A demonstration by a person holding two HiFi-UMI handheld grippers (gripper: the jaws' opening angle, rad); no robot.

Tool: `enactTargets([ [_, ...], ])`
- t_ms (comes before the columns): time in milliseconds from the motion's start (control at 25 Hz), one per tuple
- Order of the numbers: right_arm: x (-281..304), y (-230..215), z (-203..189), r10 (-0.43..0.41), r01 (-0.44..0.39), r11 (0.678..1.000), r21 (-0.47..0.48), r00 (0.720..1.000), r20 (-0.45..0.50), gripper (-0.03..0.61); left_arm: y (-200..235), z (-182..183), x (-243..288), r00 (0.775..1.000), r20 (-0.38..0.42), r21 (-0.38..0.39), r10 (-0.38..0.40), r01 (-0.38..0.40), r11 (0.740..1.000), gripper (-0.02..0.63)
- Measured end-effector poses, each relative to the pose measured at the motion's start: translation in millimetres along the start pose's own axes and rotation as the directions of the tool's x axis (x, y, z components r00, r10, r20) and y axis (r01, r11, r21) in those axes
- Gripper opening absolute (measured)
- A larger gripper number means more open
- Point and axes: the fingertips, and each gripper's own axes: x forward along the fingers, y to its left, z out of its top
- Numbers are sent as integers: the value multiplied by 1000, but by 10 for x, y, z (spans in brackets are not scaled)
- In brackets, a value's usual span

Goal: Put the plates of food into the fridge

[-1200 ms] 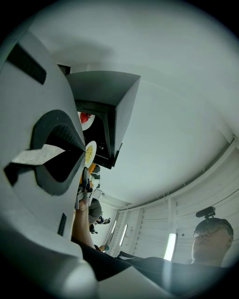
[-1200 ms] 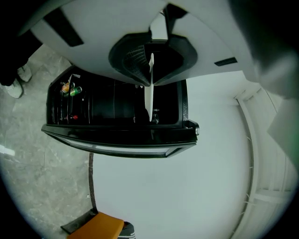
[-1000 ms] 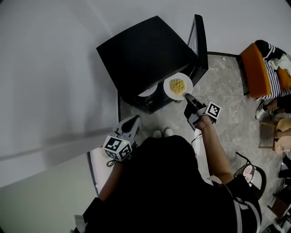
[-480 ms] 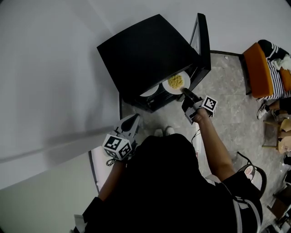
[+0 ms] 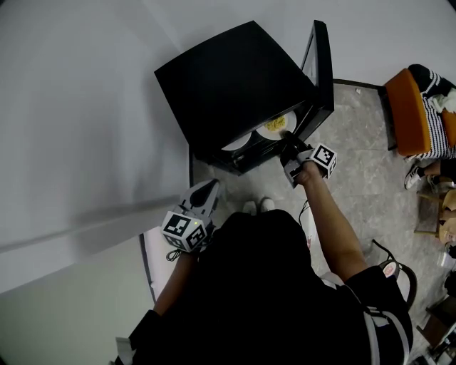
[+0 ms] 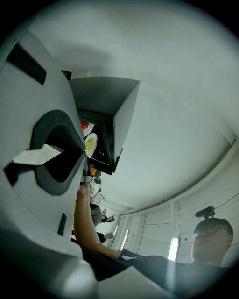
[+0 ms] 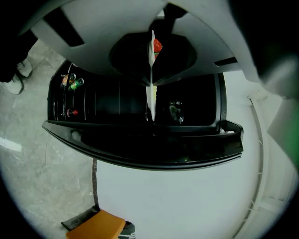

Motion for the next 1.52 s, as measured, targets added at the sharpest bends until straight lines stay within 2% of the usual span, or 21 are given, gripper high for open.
enactTargets([
  [480,229,24,30,-49,50,999,-21,997,53,31,47,-17,-51,1000,-2,-6,21,-21,1000,23],
  [1240,410,23,-45,-99,98,995,15,984,151,32,54,-76,-90,1000,3,-31,24,-23,999,21],
  [1400,443,17,-58,-104,103,995,10,983,148,32,68,-65,-110,999,10,-36,30,-30,999,21],
  [1520,463,61,-62,-88,93,995,-33,989,119,35,69,-82,-122,999,12,-39,32,-32,999,23],
])
